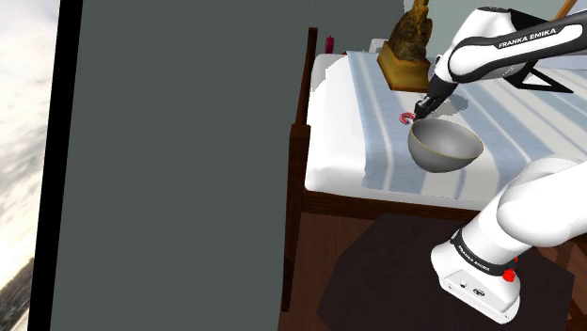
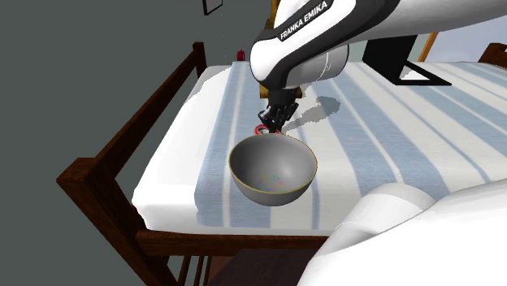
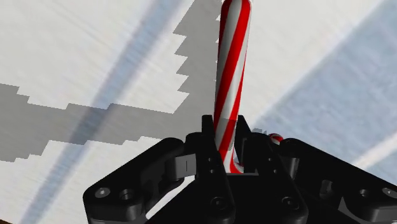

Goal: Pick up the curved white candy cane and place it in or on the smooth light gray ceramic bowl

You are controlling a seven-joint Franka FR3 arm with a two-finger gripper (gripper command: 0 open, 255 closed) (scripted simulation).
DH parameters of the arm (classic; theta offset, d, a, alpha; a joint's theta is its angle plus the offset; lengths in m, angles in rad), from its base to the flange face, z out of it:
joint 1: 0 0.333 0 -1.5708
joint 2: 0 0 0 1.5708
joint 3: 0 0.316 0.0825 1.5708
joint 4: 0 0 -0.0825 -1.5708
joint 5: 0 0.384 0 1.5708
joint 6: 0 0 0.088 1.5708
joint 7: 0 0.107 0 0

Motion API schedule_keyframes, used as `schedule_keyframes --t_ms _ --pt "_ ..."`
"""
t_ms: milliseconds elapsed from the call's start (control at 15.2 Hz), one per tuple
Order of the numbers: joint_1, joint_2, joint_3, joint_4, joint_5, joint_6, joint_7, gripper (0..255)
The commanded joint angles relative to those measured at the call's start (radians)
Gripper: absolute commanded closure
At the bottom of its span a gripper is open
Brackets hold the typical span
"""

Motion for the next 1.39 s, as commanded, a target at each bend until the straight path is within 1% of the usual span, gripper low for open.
schedule_keyframes --t_ms 0,660,1320 --pt "-0.001 -0.014 0.007 0.017 0.002 -0.032 0.000 255" --pt "-0.002 -0.074 0.050 0.111 0.018 -0.186 0.004 255" --pt "0.004 -0.103 0.085 0.224 0.039 -0.327 0.003 255"
